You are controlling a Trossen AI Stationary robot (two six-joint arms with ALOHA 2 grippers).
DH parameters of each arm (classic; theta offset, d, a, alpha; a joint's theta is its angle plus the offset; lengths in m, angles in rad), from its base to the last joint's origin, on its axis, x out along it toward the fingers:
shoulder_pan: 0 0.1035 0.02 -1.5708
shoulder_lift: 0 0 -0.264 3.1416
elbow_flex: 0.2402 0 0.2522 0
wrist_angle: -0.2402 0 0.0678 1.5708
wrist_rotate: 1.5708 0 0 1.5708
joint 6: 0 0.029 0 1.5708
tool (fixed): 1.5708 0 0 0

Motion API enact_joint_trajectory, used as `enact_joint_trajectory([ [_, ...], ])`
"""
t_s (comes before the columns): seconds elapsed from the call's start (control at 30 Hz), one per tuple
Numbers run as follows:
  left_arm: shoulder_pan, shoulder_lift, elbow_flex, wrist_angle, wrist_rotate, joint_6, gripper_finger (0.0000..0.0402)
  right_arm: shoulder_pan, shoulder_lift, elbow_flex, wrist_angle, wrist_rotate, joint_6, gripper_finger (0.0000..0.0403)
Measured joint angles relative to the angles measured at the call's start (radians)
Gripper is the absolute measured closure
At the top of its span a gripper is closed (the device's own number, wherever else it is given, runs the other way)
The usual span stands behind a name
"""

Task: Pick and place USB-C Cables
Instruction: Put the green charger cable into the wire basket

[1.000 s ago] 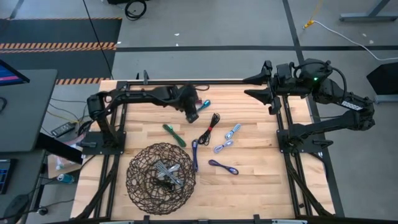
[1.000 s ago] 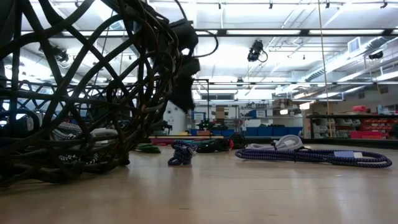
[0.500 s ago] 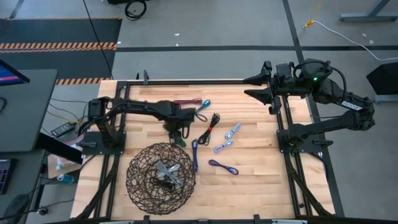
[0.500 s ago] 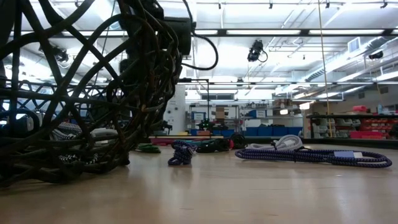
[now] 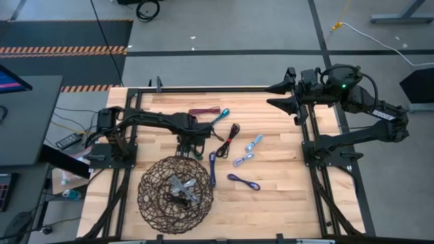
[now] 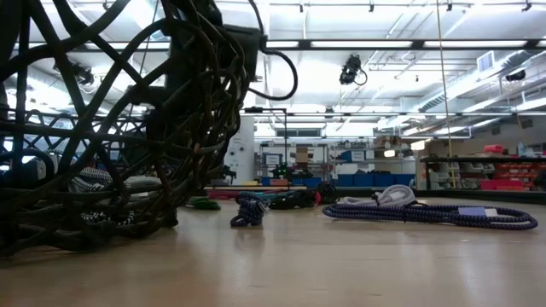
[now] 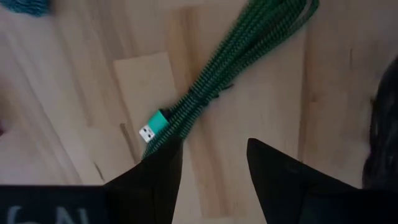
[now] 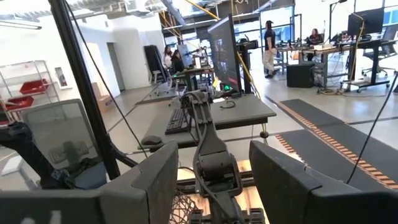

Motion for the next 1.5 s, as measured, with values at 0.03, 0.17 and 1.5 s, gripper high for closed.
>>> enact_joint_trajectory([
  [0.03,0.004,0.006,0.0,0.002,-0.001,0.018,0.0214,0.0,0.0,0.0,0.0,0.0,0.003,0.0198],
  [0.17,0.025,0.031,0.0,0.024,0.011,0.083,0.0214,0.0,0.0,0.0,0.003,-0.002,0.005,0.0198],
  [1.5,0.071,0.037,0.121,-0.015,0.19,-0.228,0.0214,0.038,0.0,0.001,0.005,0.003,0.017,0.0198],
])
